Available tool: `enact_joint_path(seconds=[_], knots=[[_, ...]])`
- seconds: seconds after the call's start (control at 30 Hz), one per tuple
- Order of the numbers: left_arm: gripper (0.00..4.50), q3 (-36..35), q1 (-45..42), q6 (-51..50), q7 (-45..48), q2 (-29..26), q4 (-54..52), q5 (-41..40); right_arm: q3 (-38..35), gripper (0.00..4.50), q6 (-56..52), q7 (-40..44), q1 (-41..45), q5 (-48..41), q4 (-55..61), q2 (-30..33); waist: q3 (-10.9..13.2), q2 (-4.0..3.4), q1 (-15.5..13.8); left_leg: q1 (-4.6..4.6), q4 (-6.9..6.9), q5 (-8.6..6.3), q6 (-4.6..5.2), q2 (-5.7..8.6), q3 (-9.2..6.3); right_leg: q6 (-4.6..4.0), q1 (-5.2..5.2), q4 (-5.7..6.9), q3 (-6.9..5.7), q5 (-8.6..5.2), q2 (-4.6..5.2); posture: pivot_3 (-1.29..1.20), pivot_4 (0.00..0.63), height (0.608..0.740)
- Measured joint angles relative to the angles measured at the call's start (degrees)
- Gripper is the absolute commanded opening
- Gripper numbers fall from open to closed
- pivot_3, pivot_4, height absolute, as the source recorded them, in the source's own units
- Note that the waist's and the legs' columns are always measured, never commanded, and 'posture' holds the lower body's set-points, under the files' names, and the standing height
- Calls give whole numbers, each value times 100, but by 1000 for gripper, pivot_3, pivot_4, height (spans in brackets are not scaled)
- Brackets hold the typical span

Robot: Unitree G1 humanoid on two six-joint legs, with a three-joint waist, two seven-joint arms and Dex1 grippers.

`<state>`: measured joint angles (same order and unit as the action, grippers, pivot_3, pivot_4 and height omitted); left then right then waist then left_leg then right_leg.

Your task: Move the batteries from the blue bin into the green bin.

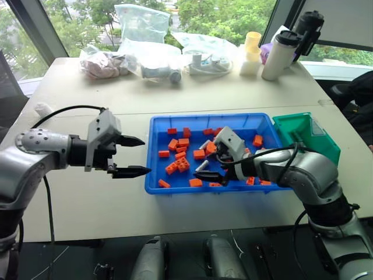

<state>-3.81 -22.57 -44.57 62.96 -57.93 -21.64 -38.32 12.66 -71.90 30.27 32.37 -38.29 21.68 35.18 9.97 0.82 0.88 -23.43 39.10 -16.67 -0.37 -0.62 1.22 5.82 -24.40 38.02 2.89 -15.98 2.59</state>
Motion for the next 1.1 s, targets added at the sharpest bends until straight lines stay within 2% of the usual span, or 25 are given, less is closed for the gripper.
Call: enact_joint_path(seconds=[0.7, 0.8, 0.9, 1.1], knots=[[4500, 1, 50, 66, -219, 215, 21, 60, 512, 4464, 114, 2, 309, 890, -605, -461, 0, 0, 13, 1, -1, 0, 0, -1, -1, 0, -1, 2, 0, 0, -1, 0, 150, 740], [4500, 1, 49, 114, -221, 226, 32, 83, 601, 3666, 148, 44, 310, 991, -594, -458, -1, 1, 11, 1, -1, 0, 0, -1, -1, 0, -1, 2, 0, 0, -1, 0, 150, 740], [4500, 1, 48, 118, -234, 246, 50, 95, 731, 2294, 195, 91, 298, 1064, -537, -433, -1, 1, 11, 1, 0, 0, 0, -1, -1, 0, -1, 2, 0, 0, 0, 0, 150, 740], [4500, 1, 9, 127, -292, 323, 83, 120, 720, 2294, 196, 111, 295, 1115, -517, -441, -1, 1, 11, 1, 0, 0, 0, 0, -1, 0, -1, 2, -1, 0, 0, 0, 150, 740]])
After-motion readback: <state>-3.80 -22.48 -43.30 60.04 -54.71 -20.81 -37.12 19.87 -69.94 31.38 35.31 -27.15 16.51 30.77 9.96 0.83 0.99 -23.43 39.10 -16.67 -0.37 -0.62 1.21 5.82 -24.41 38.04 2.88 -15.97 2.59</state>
